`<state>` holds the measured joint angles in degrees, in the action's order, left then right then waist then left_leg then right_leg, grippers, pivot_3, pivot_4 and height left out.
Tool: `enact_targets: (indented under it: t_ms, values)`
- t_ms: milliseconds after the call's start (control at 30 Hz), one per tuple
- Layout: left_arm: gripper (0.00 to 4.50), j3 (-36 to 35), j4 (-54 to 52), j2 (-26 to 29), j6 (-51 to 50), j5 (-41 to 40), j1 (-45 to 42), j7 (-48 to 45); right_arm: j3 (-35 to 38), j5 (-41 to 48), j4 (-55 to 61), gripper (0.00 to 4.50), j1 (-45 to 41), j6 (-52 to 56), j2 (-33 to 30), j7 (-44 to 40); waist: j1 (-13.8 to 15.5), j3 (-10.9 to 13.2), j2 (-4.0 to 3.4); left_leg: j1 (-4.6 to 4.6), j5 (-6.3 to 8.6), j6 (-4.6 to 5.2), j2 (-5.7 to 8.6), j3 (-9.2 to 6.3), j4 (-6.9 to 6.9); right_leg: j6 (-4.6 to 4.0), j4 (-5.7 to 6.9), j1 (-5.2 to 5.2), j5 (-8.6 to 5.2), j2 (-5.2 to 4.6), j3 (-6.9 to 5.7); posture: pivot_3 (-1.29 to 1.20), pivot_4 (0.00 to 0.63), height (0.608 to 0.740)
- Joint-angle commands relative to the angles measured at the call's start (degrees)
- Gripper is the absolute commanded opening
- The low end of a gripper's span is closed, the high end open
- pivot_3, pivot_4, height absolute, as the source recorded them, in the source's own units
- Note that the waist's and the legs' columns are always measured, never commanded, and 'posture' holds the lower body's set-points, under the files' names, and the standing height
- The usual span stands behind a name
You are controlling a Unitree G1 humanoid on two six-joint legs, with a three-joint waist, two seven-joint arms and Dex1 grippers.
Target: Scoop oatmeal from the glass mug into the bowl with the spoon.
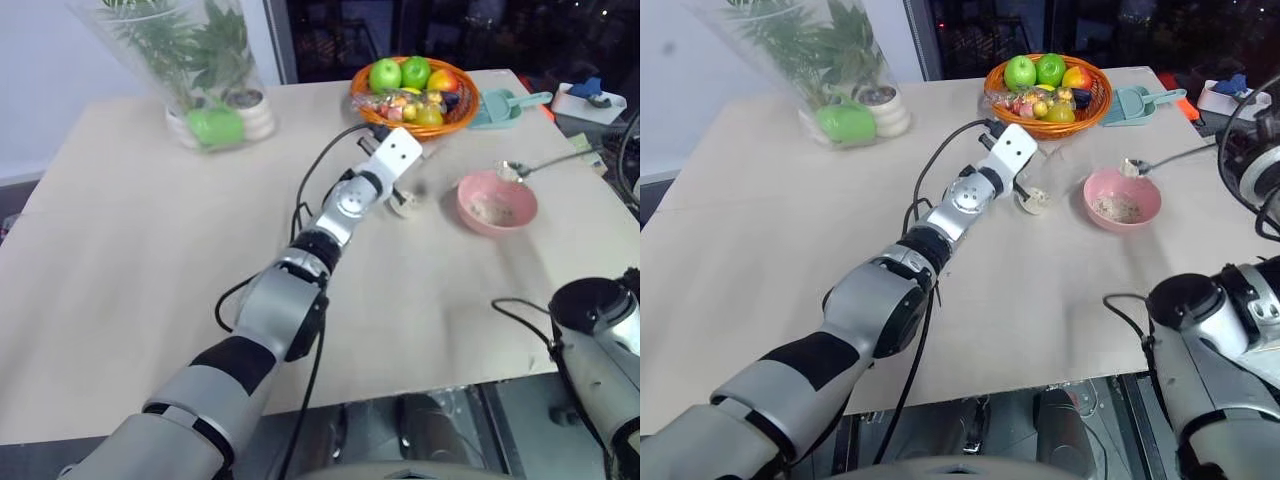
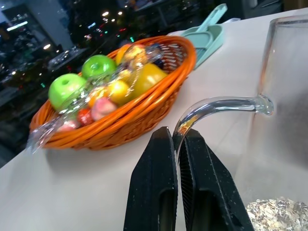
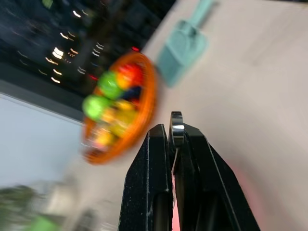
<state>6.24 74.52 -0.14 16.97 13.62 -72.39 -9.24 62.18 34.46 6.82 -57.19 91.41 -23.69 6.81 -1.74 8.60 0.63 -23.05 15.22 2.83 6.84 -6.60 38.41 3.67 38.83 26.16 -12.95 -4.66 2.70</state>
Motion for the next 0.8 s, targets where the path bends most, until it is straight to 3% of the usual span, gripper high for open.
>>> enact_targets:
  t_ms: [33, 100, 233, 367, 467, 600, 800]
  values:
    - [0.0, -2.02, -2.51, 1.21, 0.34, -1.95, -2.7, 0.53, -12.59, 0.94, 5.72, 0.01, 4.14, -6.19, -2.28, -5.85, -0.28, 0.0, 0.0, 0.01, 0.0, 0.0, 0.0, 0.02, 0.0, 0.0, 0.01, 0.0, 0.0, 0.0, 0.01, 0.0, 0.15, 0.74]
    - [0.0, -2.4, -2.77, 1.59, 0.34, -2.17, -2.77, 0.37, -18.96, 0.07, 7.47, 0.01, 7.38, -9.63, -3.93, -8.31, -0.41, 0.0, 0.0, 0.03, 0.0, 0.0, -0.01, 0.02, 0.01, 0.0, 0.01, 0.0, 0.0, 0.02, 0.0, 0.0, 0.15, 0.74]
    - [0.0, -3.04, -4.47, 2.88, 1.07, -3.11, -1.49, -0.89, -42.61, -7.62, 15.04, 0.01, 17.15, -28.01, -14.66, -20.18, -0.26, 0.01, 0.01, 0.02, 0.0, 0.0, 0.0, 0.01, 0.02, 0.01, -0.02, 0.0, 0.0, 0.02, -0.05, 0.0, 0.15, 0.74]
    - [0.0, -3.56, -6.65, 3.3, 2.04, -4.53, 0.47, -2.34, -51.58, -13.22, 18.29, 0.01, 20.78, -40.94, -21.47, -26.72, -0.31, 0.02, 0.02, 0.02, 0.0, 0.0, 0.0, 0.01, 0.02, 0.02, -0.08, 0.01, -0.01, 0.05, -0.08, 0.0, 0.15, 0.74]
    - [0.0, -3.96, -7.98, 3.42, 1.9, -5.19, 2.04, -2.92, -52.91, -15.01, 19.21, 0.01, 21.19, -45.86, -23.47, -29.12, -0.06, 0.03, 0.05, 0.04, 0.0, -0.01, 0.0, -0.01, 0.05, 0.03, -0.09, -0.03, -0.01, 0.06, -0.12, 0.0, 0.15, 0.74]
    - [0.0, -4.48, -10.35, 3.81, 3.18, -6.17, 5.62, -3.68, -38.34, 3.39, 17.65, 0.01, 11.75, -32.25, -9.58, -21.99, -0.43, 0.06, 0.12, 0.14, 0.0, -0.02, -0.04, 0.01, 0.05, 0.02, -0.09, -0.09, 0.0, 0.11, -0.06, 0.0, 0.15, 0.74]
    - [0.0, -4.99, -13.32, 4.53, 4.18, -7.08, 7.84, -3.77, -33.72, 12.19, 15.89, 0.01, 5.78, -23.68, -2.12, -15.28, 0.15, 0.06, 0.13, 0.08, 0.0, -0.01, -0.03, -0.09, 0.07, 0.01, -0.09, -0.1, 0.0, 0.06, -0.13, 0.0, 0.15, 0.74]
